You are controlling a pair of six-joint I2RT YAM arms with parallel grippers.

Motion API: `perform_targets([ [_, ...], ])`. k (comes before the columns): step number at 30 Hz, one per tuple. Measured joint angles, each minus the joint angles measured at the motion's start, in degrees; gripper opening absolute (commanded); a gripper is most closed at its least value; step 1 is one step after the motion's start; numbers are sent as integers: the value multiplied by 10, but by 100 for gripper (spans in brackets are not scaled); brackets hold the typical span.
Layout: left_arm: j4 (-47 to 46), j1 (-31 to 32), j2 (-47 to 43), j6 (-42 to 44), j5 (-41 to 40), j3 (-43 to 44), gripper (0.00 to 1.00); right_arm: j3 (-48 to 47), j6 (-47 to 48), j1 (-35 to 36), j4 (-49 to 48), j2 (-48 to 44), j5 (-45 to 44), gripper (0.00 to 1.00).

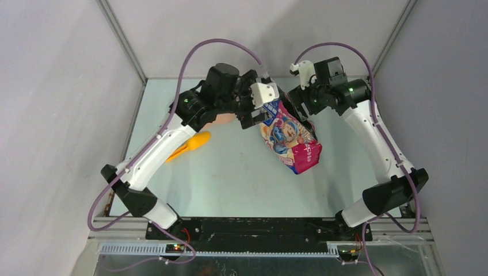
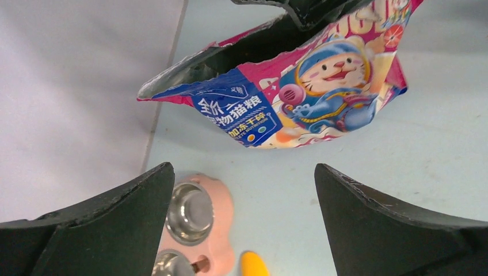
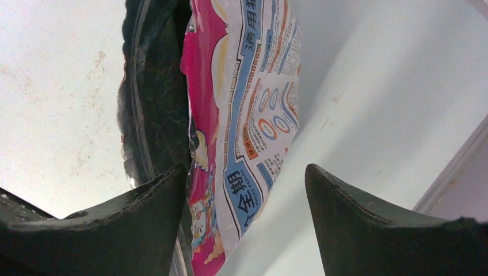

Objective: Serve the pet food
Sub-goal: Open the pet food bag at the center of the board.

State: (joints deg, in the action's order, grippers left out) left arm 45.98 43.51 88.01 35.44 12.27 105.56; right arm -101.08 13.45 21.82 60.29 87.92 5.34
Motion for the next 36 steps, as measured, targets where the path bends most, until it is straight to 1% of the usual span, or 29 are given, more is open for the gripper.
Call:
perform_targets([
  [5, -6, 29, 19, 73, -38, -9, 100, 21, -1, 4, -7, 2, -2, 79],
  [10, -1, 93, 43, 137, -72, -17, 100, 35, -7, 6, -9, 3, -10, 79],
  [16, 33, 127, 89, 178, -73, 23, 100, 49, -15, 5, -19, 3, -11, 79],
  [20, 41, 131, 110, 192, -74, 53, 99, 56, -17, -2, -22, 3, -5, 78],
  [25, 49, 132, 130, 210, -70, 86, 97, 56, -25, -25, -21, -2, 37, 75],
  [29, 56, 132, 147, 224, -59, 105, 93, 56, -28, -44, -19, -12, 85, 72],
  [32, 61, 132, 158, 233, -54, 106, 88, 56, -30, -49, -17, -17, 117, 66],
  [34, 64, 130, 166, 237, -49, 106, 87, 56, -30, -50, -17, -17, 135, 63],
  [36, 66, 127, 171, 238, -45, 106, 82, 57, -30, -52, -16, -17, 151, 62],
])
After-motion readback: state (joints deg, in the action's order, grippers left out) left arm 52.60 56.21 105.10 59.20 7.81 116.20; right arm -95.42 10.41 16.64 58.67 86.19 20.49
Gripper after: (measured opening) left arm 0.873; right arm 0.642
